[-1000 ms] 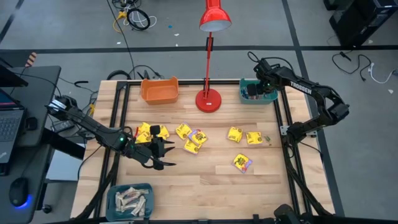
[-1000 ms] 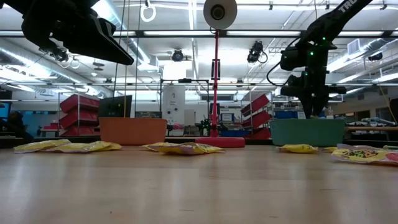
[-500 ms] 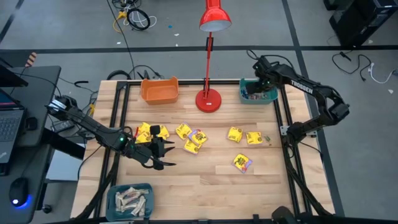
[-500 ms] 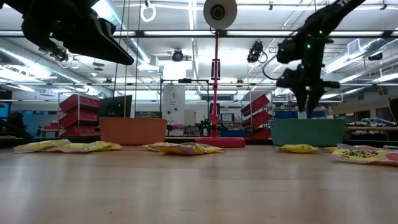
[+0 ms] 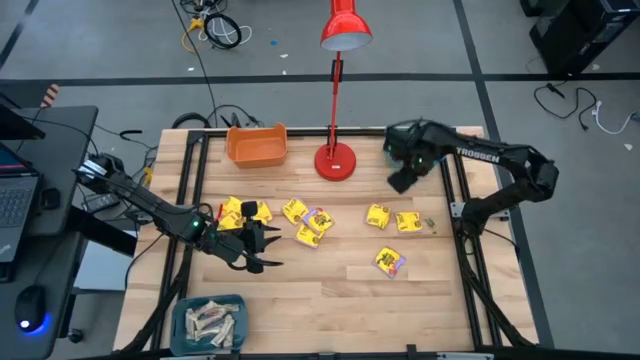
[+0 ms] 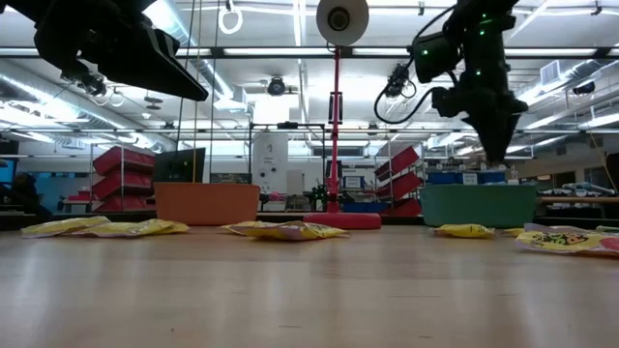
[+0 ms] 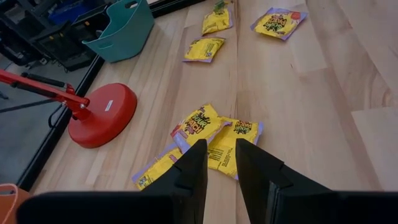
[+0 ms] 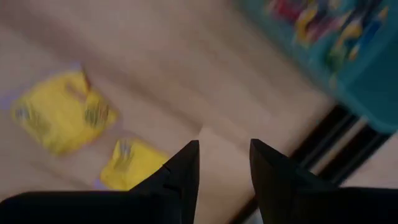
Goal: Sort candy
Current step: Put the small green candy into the green bin
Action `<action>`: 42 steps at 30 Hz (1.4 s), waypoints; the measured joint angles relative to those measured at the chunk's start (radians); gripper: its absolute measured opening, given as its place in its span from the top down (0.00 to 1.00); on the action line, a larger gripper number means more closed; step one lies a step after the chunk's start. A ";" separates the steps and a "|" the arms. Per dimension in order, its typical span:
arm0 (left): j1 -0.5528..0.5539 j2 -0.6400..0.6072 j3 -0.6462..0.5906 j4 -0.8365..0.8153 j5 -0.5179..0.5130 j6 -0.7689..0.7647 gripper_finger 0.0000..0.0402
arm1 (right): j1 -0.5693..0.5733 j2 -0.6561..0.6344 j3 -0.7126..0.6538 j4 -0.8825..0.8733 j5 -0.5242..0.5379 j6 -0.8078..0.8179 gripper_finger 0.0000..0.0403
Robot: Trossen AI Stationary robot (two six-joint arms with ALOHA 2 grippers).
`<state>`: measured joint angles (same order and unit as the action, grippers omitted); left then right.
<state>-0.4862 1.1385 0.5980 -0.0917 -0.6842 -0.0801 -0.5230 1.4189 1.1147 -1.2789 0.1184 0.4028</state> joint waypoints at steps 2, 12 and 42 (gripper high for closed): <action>0.000 0.000 0.000 0.000 0.000 -0.006 0.78 | 0.062 0.000 -0.010 -0.038 0.000 0.040 0.69; 0.000 0.000 0.000 0.000 0.006 -0.011 0.78 | 0.279 0.000 -0.106 -0.073 0.000 0.234 0.69; 0.000 0.000 0.000 0.020 0.009 -0.003 0.78 | 0.420 -0.190 -0.421 0.073 -0.103 0.626 0.69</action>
<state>-0.4862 1.1385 0.5980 -0.0719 -0.6750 -0.0834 -0.1032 1.2285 0.6933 -1.2059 0.0153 1.0283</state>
